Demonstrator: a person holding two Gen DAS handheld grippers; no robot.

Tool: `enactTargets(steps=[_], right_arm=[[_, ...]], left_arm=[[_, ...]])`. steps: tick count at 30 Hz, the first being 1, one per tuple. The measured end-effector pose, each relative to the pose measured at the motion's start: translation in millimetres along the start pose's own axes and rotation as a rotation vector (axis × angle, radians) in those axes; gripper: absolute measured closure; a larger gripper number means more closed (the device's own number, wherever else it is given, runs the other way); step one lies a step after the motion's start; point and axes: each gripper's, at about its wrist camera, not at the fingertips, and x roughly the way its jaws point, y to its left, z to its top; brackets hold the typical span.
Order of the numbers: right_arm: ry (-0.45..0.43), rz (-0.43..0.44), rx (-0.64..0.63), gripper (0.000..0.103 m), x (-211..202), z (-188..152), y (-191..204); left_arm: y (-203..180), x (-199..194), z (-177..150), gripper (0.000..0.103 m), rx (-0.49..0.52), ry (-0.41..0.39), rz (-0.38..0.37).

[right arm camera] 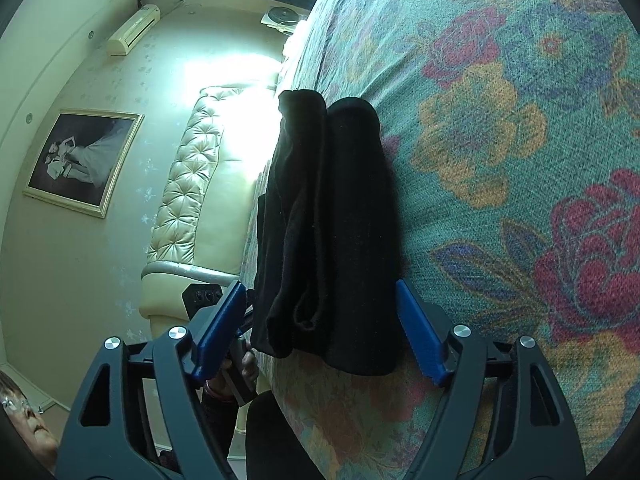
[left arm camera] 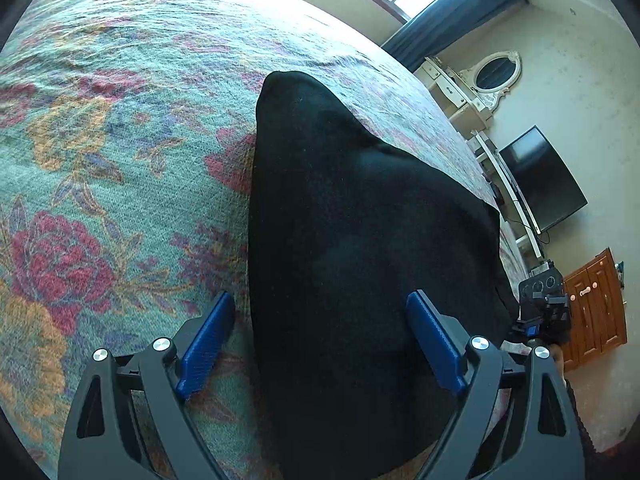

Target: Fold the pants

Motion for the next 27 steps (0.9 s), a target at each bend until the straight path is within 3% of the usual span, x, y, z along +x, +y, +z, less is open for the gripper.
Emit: enactTargets(steps=[8,19,27], right_arm=[[0.016,-0.01,-0.016,0.022,6.1,-7.2,10.0],[0.013,-0.008,-0.015,0.023,5.1,-7.3,10.0],[0.032,-0.084,-0.057,0.023,12.3,-13.9,18.5]], left_arm=[[4.1,-2.3,-15.4,0.013,-0.055,0.026,-0.161],[33.5,-13.1,-12.8,0.013,-0.234,0.015,-0.361],[18.8,-14.0,-30.1,0.013,-0.111,0.046,-0.257]])
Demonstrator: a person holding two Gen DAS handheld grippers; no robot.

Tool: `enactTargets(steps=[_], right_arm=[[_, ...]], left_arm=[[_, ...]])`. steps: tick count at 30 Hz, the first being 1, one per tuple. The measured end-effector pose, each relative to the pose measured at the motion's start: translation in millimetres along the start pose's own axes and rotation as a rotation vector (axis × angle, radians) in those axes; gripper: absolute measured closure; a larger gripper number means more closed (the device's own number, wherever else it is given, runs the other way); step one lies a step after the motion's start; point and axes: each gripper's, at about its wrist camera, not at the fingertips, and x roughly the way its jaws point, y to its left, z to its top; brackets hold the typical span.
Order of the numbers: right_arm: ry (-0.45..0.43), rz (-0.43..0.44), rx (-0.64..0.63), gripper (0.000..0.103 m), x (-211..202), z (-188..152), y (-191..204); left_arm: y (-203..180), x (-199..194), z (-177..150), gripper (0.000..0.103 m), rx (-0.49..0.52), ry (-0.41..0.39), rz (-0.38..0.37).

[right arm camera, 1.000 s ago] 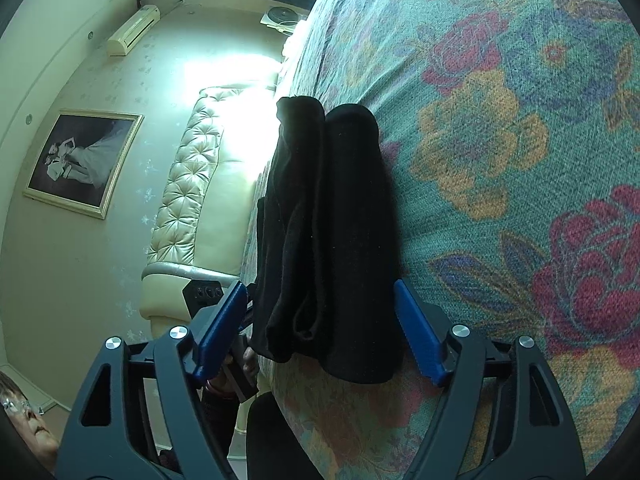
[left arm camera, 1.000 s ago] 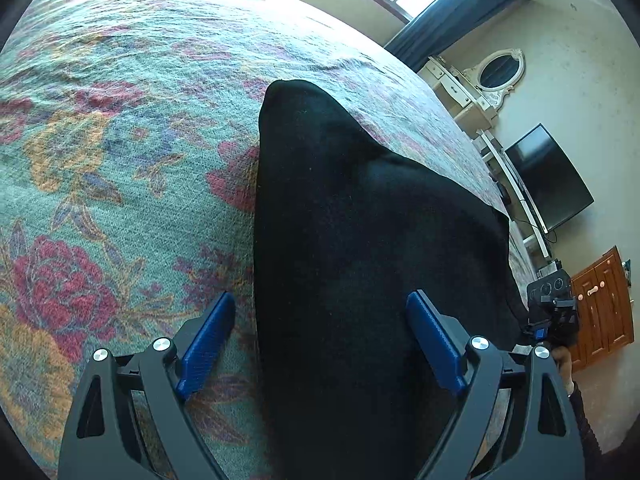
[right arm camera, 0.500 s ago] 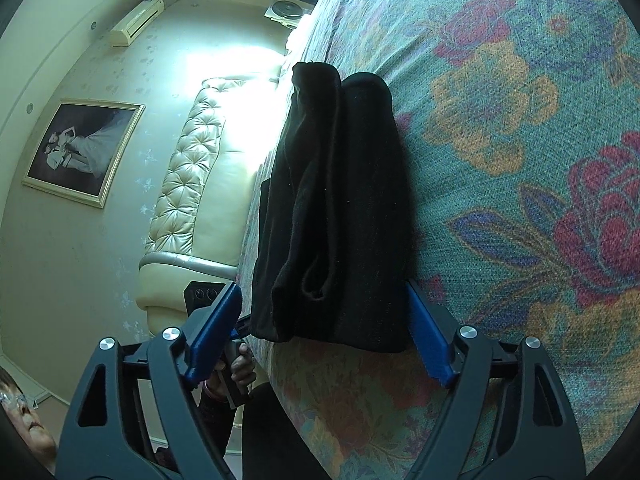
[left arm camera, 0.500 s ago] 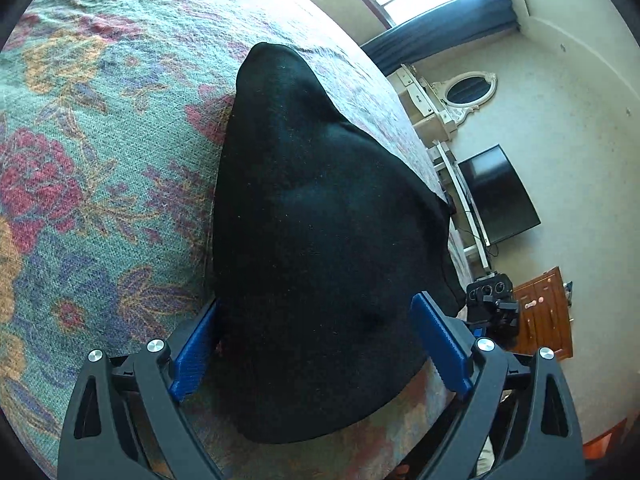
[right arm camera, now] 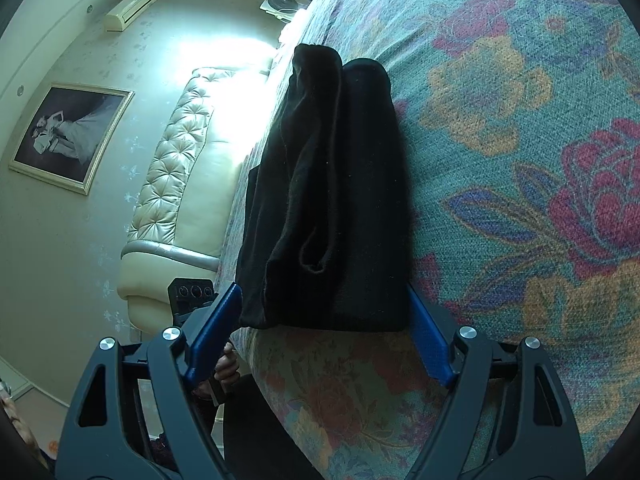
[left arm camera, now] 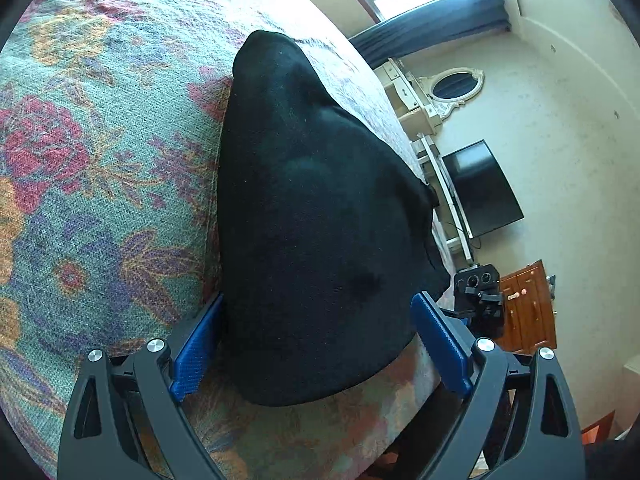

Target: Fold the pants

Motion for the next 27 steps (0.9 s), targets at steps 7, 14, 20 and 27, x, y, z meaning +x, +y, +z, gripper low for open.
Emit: enactTargets(steps=[7,14,20,27], right_arm=[[-0.012,-0.014,0.081,0.064,7.6,2.6,-13.4],[-0.032,0.014,0.101,0.067,5.8,-1.7,-19.7],[-0.026,0.017,0.101,0.067,5.1,-0.3,-22.7],[-0.028,0.025,0.099,0.067,1.9,-2.2,-26.5]], left_arm=[[6.1,1.3,-1.6,0.013,-0.145,-0.032,-0.068],[12.9,-5.4,-1.7,0.013,-0.209,-0.034,-0.148],[15.4,-4.5,-6.4,0.013,-0.188,0.036,-0.178],[12.1,2.5,-11.6,0.055,-0.134,0.059,0.013]])
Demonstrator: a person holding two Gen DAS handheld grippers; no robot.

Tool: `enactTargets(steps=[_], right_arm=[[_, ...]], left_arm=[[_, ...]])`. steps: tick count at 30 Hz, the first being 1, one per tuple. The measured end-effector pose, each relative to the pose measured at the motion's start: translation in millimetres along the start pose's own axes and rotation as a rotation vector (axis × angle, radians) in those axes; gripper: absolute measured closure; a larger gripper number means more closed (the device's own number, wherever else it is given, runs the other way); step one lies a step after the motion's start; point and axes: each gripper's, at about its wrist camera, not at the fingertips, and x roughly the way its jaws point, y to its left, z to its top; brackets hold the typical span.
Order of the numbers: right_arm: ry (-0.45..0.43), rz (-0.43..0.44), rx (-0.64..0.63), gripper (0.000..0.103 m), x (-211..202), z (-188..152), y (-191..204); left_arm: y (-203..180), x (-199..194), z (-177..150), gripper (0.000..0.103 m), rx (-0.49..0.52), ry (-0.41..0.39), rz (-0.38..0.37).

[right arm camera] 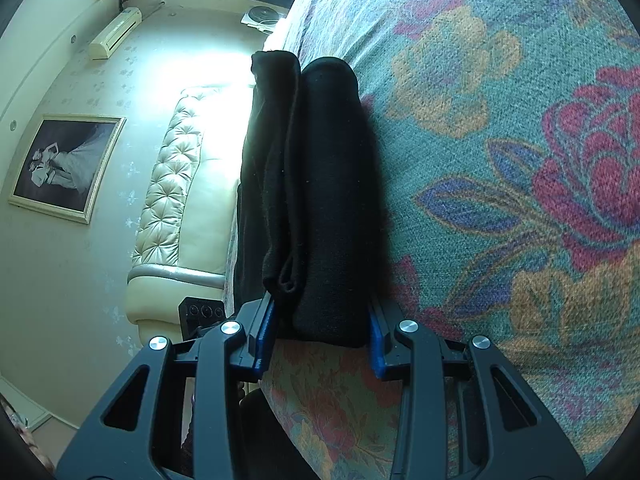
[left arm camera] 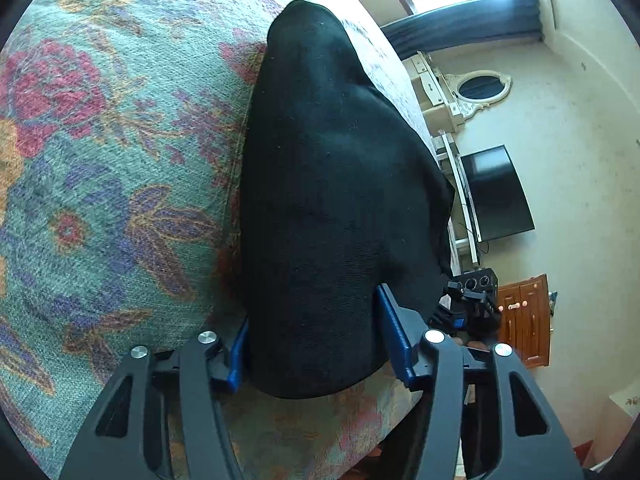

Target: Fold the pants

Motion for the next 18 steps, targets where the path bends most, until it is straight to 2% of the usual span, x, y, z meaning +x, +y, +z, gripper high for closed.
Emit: enactTargets(steps=[2,4,6,18], right_arm=[[0.001,-0.002,-0.003,0.068,0.0,-0.4,-0.1],[0.002,0.005,-0.001,0.069,-0.9,-1.2,-0.5],[-0.002,0.013,0.005,0.07,-2.0,-3.8,-1.9],[-0.015,0.029,0.01,0.072,-12.9,-11.5,1.9]], left_arm=[[2.5,-1.3,-1.4,0.061,-0.016,-0.017,0.0],[-1.2,-3.0,-5.6,0.066,0.013,-0.035,0.028],[-4.7,-2.0,-8.3,0.067,0.023,-0.051,0.045],[-19.0,-7.0,-7.7,0.07,0.061,-0.064,0.09]])
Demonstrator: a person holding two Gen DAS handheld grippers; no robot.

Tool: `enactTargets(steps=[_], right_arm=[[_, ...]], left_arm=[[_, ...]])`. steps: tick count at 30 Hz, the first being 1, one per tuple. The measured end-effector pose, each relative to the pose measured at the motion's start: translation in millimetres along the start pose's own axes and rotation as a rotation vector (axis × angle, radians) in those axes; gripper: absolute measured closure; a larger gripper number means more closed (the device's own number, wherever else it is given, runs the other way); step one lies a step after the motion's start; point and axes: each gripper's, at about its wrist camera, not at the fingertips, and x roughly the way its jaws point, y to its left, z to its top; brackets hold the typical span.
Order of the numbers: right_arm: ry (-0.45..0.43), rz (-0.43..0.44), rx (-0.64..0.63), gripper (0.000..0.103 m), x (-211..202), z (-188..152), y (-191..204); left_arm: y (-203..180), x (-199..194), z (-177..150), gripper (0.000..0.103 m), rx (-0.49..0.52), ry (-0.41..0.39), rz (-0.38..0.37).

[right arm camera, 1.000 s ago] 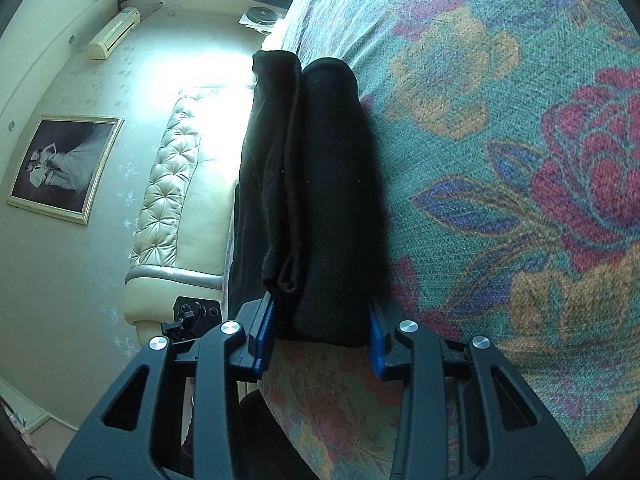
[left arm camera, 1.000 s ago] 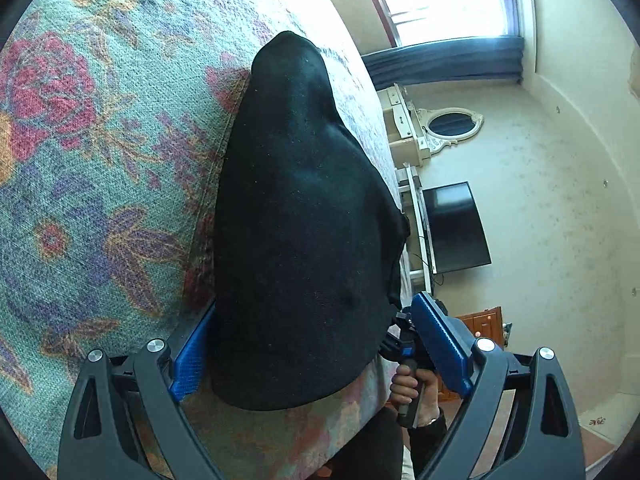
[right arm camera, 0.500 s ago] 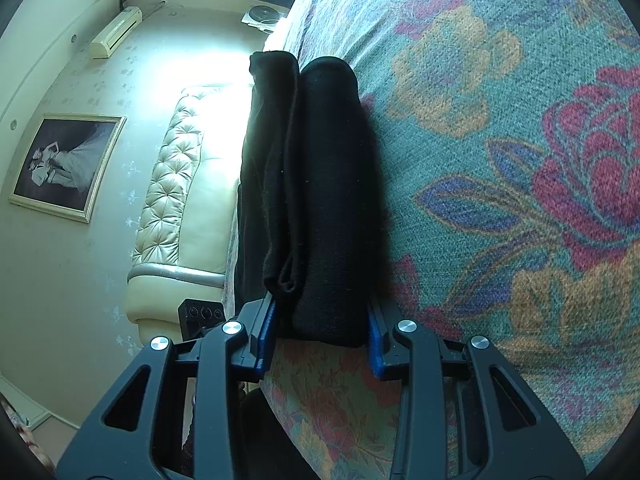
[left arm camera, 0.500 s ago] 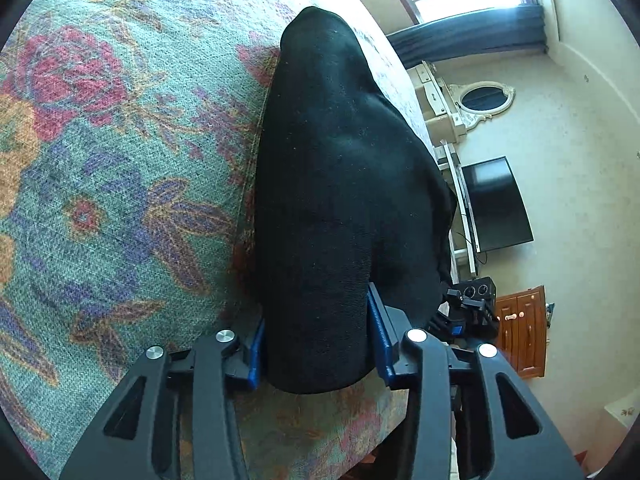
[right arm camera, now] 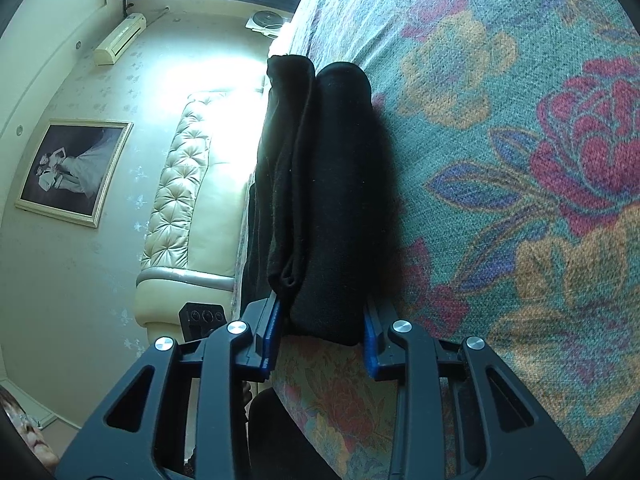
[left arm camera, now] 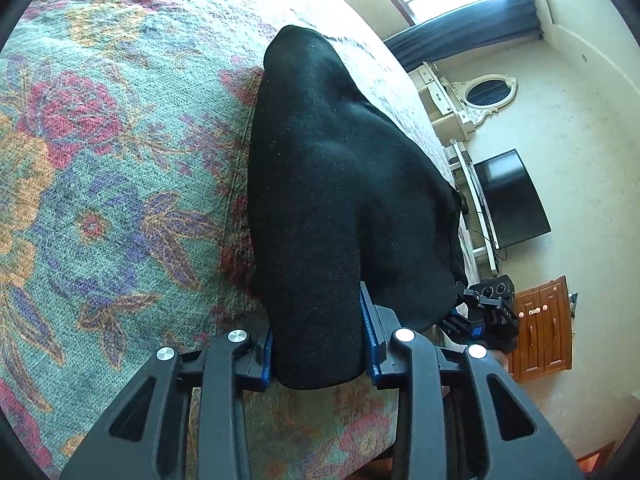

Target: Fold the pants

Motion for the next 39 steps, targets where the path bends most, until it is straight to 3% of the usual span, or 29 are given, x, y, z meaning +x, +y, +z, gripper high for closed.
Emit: enactTargets(steps=[16,39], right_arm=[[0.002,0.017,0.015,0.072,-27.9,-18.5,-16.2],[0.007,0.02,0.018,0.072,-34.5,-27.4,-19.4]], left_arm=[[-10.4,1.2,-4.2,0.07,0.039,0.014,0.027],[-11.7,4.8,6.2,0.07,0.051,0.027,0.019]])
